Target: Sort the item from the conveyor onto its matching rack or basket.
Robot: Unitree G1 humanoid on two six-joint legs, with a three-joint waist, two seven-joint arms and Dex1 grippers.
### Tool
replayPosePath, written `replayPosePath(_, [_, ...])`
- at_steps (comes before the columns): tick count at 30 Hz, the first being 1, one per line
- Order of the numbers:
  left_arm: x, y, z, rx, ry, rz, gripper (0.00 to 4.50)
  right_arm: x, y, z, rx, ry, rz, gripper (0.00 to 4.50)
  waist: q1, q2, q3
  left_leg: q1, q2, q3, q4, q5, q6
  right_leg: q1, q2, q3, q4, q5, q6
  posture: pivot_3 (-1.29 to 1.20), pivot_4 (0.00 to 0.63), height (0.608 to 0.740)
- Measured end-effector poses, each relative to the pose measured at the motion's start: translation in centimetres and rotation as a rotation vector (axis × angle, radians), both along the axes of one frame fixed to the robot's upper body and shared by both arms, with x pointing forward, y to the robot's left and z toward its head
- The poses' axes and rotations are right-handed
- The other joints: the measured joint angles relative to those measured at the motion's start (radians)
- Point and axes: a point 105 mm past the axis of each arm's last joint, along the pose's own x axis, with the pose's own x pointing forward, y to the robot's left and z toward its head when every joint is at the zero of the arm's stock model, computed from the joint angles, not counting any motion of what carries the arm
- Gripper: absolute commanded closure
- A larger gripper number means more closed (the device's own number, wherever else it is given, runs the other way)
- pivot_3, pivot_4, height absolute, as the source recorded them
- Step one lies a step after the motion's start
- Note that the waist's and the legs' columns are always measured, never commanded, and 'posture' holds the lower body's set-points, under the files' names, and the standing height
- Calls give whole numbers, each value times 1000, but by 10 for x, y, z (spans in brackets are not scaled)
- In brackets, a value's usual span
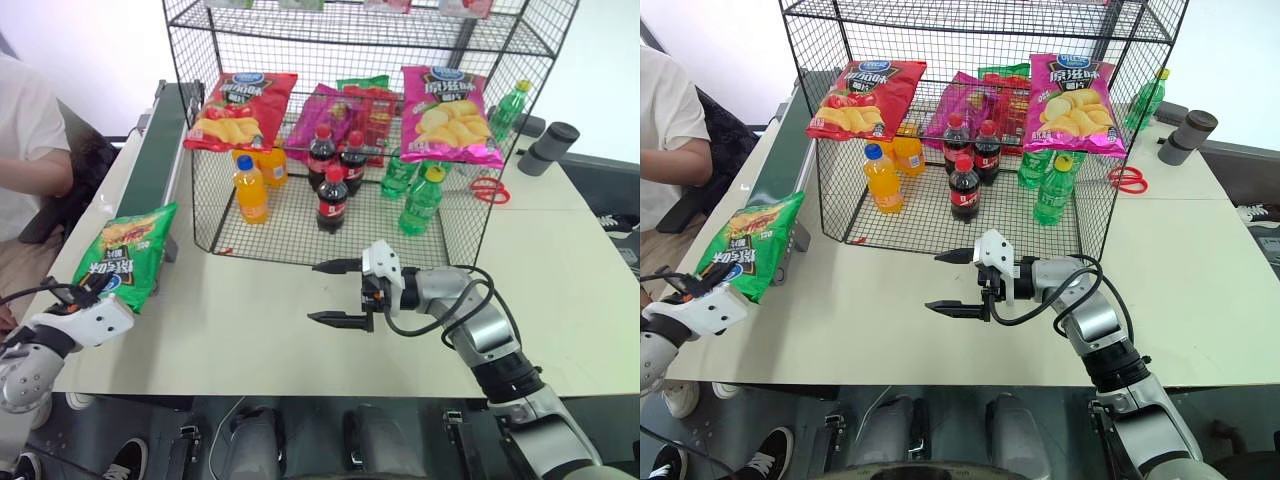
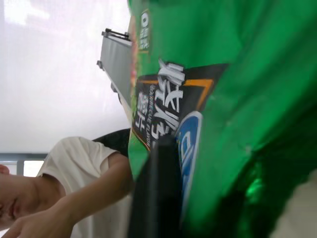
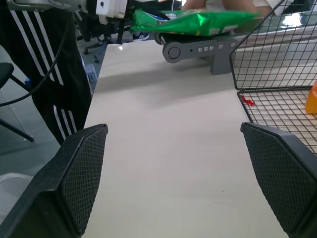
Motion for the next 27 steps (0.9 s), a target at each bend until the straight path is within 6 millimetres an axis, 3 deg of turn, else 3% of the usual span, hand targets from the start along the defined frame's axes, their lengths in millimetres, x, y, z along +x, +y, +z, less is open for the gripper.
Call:
replayPosePath(8, [-1,-8,8,-106,-38,-50,4451,0,0,0,-3,-2,-2,0,0,0,0,0,0,0,0,0,0,0,0,0,0,0,0,0,150,740])
replayPosePath(11, [-2,-23,33,-258,-104,-137,4451,1,-1,0,-3,-9,-10,0,0,0,0,0,1,-1,0,0,0,0,-2,0,0,0,0,0,150,740])
replayPosePath(14, [-9,-51,55,-411,-74,-304,4451,3,-5,3,10,-5,-27,0,0,0,0,0,0,0,0,0,0,0,-3,0,0,0,0,0,150,740])
replayPosePath(16, [-18,-66,53,-528,35,-377,4451,4,-10,4,5,-6,-29,0,-2,0,0,0,1,-1,0,0,0,0,-2,0,0,0,0,0,150,740])
replayPosePath(20, [-46,-106,44,-807,384,-524,4451,8,-40,5,-31,2,-76,0,-3,2,1,0,0,0,0,0,0,1,-1,1,0,0,0,0,150,740])
replayPosePath(27, [-53,-157,75,-1198,660,-789,4451,-12,-86,13,-3,198,-86,0,5,3,2,4,-3,-3,0,0,0,6,1,0,-1,0,0,0,150,740])
